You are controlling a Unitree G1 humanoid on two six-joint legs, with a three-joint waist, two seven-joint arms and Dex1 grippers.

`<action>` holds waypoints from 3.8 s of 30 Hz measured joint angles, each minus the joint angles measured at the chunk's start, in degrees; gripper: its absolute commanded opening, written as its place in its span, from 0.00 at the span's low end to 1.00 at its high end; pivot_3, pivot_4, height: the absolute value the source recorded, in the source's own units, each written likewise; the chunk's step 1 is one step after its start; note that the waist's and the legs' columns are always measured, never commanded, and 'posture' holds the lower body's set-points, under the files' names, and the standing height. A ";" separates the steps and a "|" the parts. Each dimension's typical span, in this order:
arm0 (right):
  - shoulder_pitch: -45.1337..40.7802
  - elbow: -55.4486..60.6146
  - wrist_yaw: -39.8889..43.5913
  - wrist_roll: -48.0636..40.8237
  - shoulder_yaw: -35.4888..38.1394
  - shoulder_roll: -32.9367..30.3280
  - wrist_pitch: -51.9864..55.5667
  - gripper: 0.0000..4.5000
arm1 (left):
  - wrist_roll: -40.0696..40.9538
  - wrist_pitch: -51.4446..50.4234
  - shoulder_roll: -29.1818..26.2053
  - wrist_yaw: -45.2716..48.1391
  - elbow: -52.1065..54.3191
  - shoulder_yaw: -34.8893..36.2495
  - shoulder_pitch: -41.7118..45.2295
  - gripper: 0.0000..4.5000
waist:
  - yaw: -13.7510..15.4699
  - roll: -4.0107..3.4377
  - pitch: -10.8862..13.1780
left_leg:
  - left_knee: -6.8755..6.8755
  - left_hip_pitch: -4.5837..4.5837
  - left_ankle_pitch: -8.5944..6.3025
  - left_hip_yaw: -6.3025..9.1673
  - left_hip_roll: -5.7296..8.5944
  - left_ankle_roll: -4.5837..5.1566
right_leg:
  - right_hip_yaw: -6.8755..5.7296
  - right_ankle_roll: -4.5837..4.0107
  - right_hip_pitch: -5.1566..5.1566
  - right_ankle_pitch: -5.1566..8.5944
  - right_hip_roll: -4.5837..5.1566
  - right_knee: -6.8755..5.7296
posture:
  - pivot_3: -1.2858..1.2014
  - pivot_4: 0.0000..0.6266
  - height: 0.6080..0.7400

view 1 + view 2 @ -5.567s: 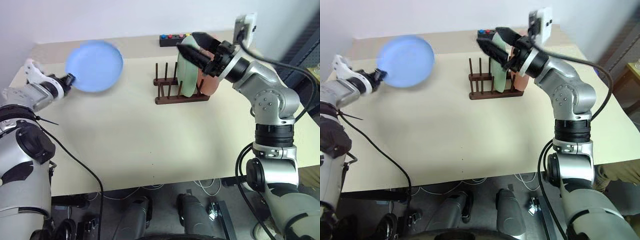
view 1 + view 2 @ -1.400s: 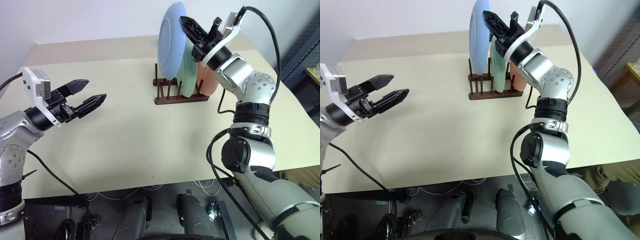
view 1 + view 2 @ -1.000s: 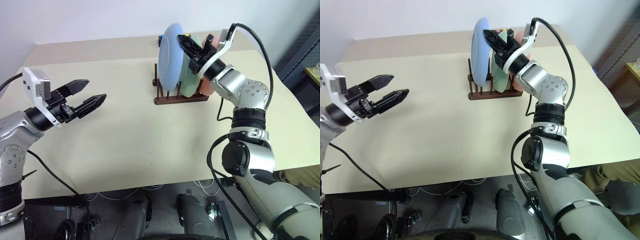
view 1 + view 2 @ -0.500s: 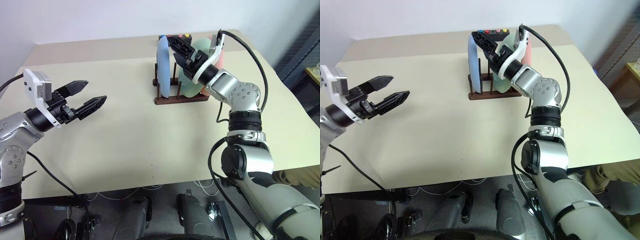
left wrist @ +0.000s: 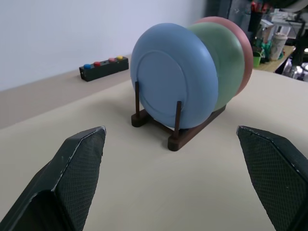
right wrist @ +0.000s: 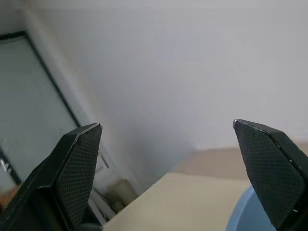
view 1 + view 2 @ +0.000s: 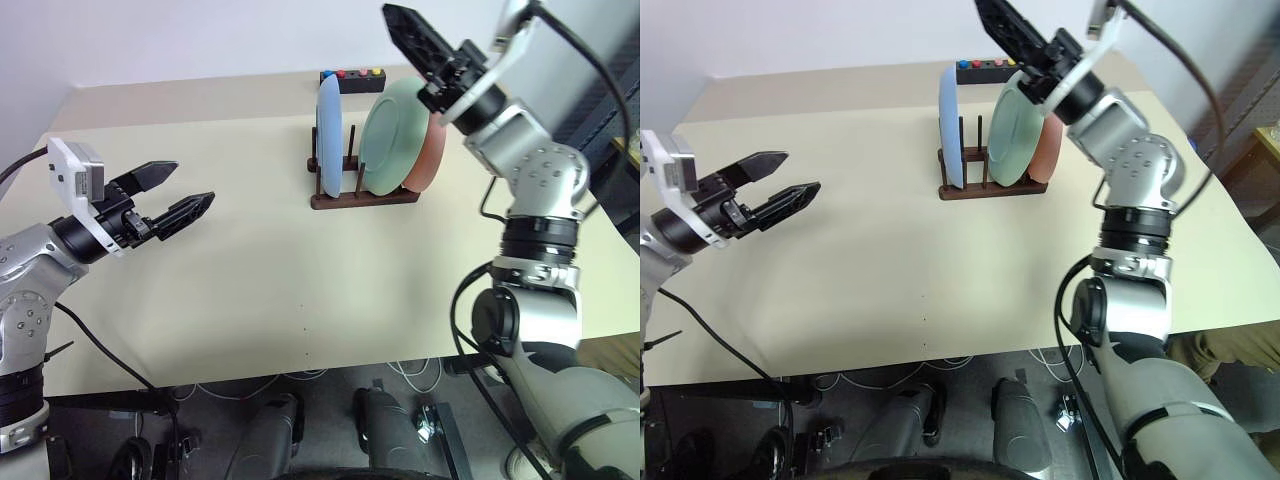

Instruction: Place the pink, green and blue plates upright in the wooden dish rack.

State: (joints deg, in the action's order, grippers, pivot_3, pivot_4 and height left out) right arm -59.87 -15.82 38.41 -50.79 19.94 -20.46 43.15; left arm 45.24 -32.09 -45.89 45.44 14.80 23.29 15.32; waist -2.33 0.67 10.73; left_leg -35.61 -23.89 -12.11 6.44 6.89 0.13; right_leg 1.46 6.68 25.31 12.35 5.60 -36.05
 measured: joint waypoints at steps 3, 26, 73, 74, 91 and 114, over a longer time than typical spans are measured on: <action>8.67 5.66 9.39 5.76 -6.73 -9.27 -2.63 0.51 | -0.26 0.09 0.00 0.38 -0.04 0.03 0.14 1.00 | 0.25 0.01 0.00 | -0.02 0.00 -0.02 -0.03 0.00 0.03 | -0.02 0.01 -0.03 0.00 0.01 0.04 | 0.52 0.24 1.00; 21.39 -5.69 10.90 48.80 -25.39 -17.92 -50.74 0.01 | -3.40 1.56 0.52 2.92 -1.64 -2.28 3.37 1.00 | 0.48 -0.04 0.04 | -0.13 0.06 -0.03 -0.20 -0.12 -0.02 | 0.04 -0.05 -0.07 -0.04 -0.04 0.03 | 0.52 0.24 1.00; 12.47 -15.74 2.03 60.74 -27.93 -17.82 -67.15 0.01 | -4.26 2.34 0.52 2.04 -1.18 -2.22 5.12 1.00 | 0.07 -0.04 0.04 | -0.15 0.10 0.11 -0.19 -0.13 -0.24 | 0.03 -0.05 -0.12 -0.04 -0.07 0.00 | 0.52 0.24 1.00; 11.86 -15.68 2.03 60.68 -27.93 -17.82 -67.13 0.01 | -4.26 2.34 0.52 2.08 -1.18 -2.22 5.12 1.00 | 0.07 -0.04 0.04 | -0.14 0.10 0.11 -0.18 -0.13 -0.24 | 0.03 -0.05 -0.12 -0.04 -0.07 0.00 | 0.52 0.24 1.00; 7.99 -14.06 0.19 55.98 -25.72 -14.97 -64.69 0.01 | -4.24 2.33 0.50 2.31 -1.18 -2.06 4.44 1.00 | 0.01 -0.04 0.04 | -0.13 0.10 0.11 -0.18 -0.13 -0.24 | 0.03 -0.05 -0.11 -0.04 -0.07 0.00 | 0.52 0.24 1.00; 18.50 18.52 27.31 -1.55 -14.28 -21.78 4.78 0.98 | -2.50 -1.29 -5.02 5.97 2.86 2.04 -2.85 1.00 | 1.20 -0.06 0.04 | -0.28 0.09 -0.13 -0.26 -0.29 0.05 | 0.05 -0.13 -0.14 -0.07 -0.03 0.04 | 0.52 0.24 1.00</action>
State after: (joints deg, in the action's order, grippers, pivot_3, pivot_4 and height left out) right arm -41.37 2.69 65.73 -52.34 5.65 -42.24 47.93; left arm 42.74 -33.38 -50.92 51.41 17.66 25.32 12.47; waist -1.13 0.61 10.77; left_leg -35.88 -23.80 -12.24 6.18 6.60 0.17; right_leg 1.51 6.56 25.17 12.27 5.58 -36.01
